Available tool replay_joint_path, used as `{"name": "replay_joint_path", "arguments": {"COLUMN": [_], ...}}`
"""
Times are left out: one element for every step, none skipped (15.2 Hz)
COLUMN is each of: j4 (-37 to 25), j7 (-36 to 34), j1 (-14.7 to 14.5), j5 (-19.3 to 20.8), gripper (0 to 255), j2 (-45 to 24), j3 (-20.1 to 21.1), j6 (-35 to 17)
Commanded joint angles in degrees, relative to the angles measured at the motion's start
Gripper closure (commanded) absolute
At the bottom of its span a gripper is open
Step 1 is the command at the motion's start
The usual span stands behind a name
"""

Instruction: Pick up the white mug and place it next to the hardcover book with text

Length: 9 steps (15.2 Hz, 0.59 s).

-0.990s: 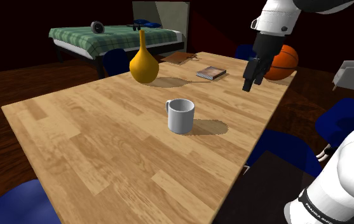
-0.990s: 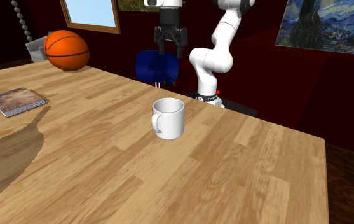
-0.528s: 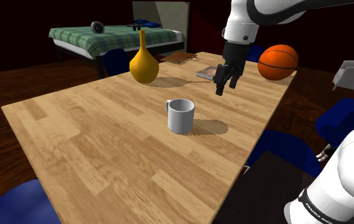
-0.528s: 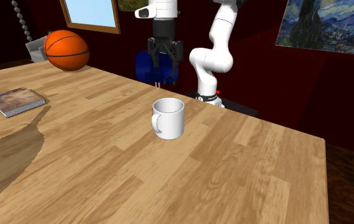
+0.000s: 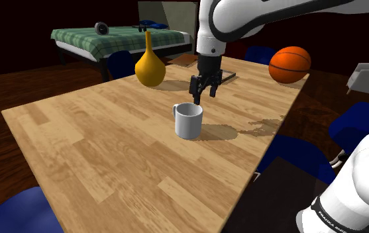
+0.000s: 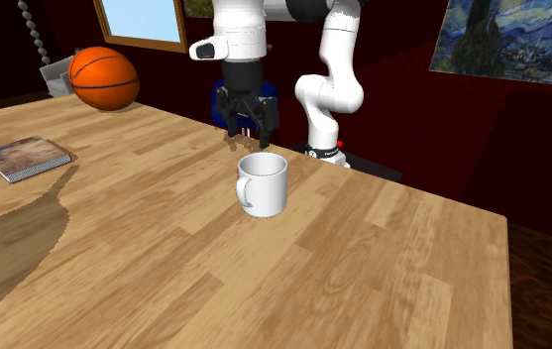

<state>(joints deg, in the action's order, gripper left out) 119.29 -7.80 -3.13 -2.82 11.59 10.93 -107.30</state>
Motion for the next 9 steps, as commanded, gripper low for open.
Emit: {"name": "replay_joint_path", "arguments": {"j4": [-3.3, -2.7, -2.0, -1.4, -0.7, -0.1, 0.5, 1.1, 1.4], "j7": [-1.5, -1.5, -1.5, -1.5, -1.6, -1.6, -1.6, -1.6, -1.6], "j1": [-0.3, -0.4, -0.4, -0.4, -0.4, -0.4, -0.4, -0.5, -0.5], "j5": [0.7, 0.7, 0.8, 0.8, 0.8, 0.8, 0.8, 0.9, 0.9], "gripper": [0, 0, 0, 0, 0, 0, 0, 0, 0], "j2": [-4.4, -4.5, -4.6, -4.7, -4.9, -5.0, -5.2, -5.4, -5.5], "j3": [1.0, 1.0, 1.0, 1.0, 1.0, 1.0, 1.1, 1.1, 1.1], "j6": [-0.6, -1.4, -2.2, -2.9, -3.7, -4.5, -5.2, -6.0, -6.4]}}
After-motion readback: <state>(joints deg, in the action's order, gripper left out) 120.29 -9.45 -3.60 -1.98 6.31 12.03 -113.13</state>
